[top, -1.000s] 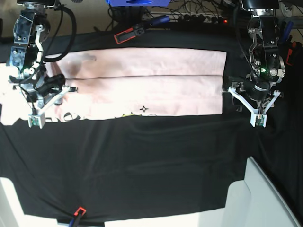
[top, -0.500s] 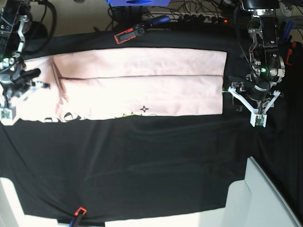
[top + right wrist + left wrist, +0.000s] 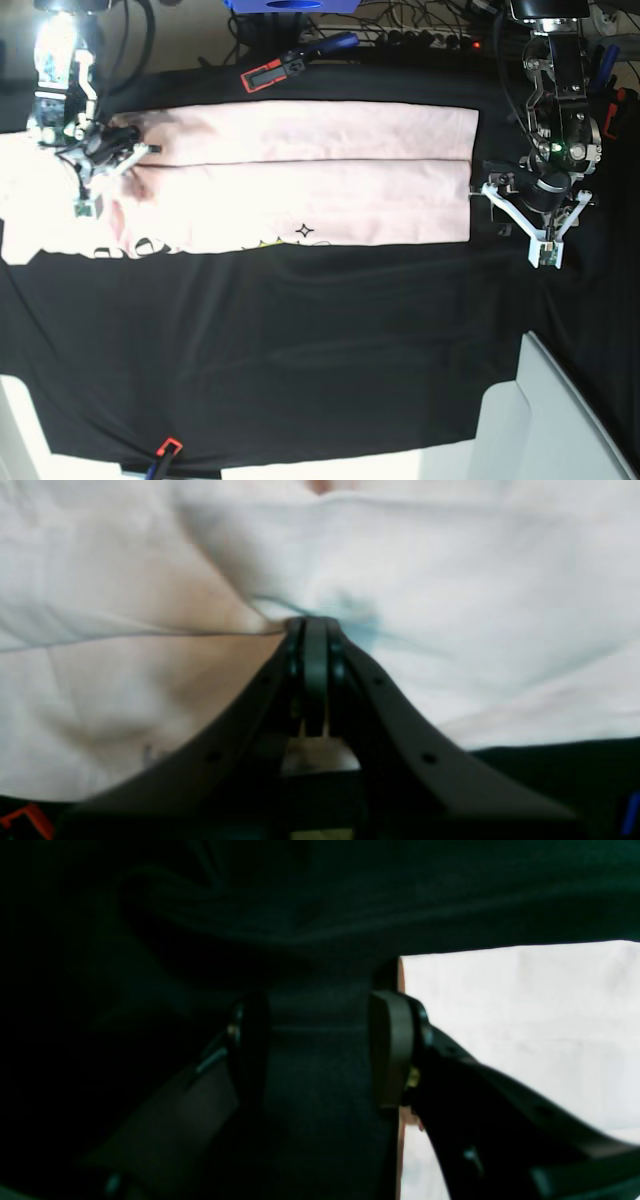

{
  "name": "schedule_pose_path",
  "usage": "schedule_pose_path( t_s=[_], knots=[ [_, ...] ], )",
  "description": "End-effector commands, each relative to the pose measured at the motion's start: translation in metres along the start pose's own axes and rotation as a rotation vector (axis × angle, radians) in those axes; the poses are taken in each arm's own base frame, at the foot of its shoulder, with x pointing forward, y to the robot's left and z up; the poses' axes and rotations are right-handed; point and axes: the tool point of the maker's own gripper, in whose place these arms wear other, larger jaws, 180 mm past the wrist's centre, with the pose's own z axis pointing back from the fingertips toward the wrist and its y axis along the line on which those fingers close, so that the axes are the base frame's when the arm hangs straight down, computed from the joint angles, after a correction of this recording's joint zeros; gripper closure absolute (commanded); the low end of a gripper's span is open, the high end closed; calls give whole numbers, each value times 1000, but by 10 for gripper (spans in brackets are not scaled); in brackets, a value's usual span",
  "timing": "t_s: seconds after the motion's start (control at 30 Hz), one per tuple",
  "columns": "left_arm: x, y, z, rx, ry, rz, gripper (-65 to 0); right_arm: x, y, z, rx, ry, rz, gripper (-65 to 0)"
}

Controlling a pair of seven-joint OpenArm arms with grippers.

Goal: Fold the T-shirt properly
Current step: 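Regrasp the sleeve end with the right gripper and tug it outward, then open the left gripper and move it along the strip's folded edge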

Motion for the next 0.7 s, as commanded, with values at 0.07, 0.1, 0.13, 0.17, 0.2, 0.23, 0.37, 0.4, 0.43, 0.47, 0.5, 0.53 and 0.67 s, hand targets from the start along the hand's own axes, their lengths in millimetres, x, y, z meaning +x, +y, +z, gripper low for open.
schedule_pose_path(
  t_s=[0.07,0.1,0.13,0.17,0.2,0.23,0.37,0.4,0.43,0.47,0.5,0.53,0.67],
  knots=[
    [12,7,2,20,-40,-10,-311,7,-9,2,-19,-23,1,0],
    [12,7,2,20,-40,-10,-311,17,-11,8,-28,-53,13,0],
    [11,7,2,20,-38,-10,-311,25,-12,16,-34,-83,21,0],
    [11,7,2,20,-38,-10,-311,34,-15,27,-46,-124,25,0],
    [11,7,2,20,-38,-10,-311,49,-21,41,-64,-181,21,0],
    [11,7,2,20,-38,-10,-311,61,-30,53,-88,-227,9,0],
    [13,5,3,15,-45,-3,-311,111,-99,92,-238,-378,-63,0],
    [12,5,3,12,-44,-1,-311,121,-117,93,-268,-384,-84,0],
    [12,4,3,12,-42,0,-311,125,-131,91,-287,-372,-101,0],
    [11,3,3,9,-42,1,-311,132,-145,85,-299,-356,-113,0],
    [11,0,3,3,-42,-1,-311,137,-159,78,-310,-332,-120,0],
    [8,-4,3,-4,-35,3,-311,138,-171,68,-316,-301,-138,0],
    [2,-20,2,-30,-25,44,-307,160,-194,42,-264,-264,-131,0]
  ],
)
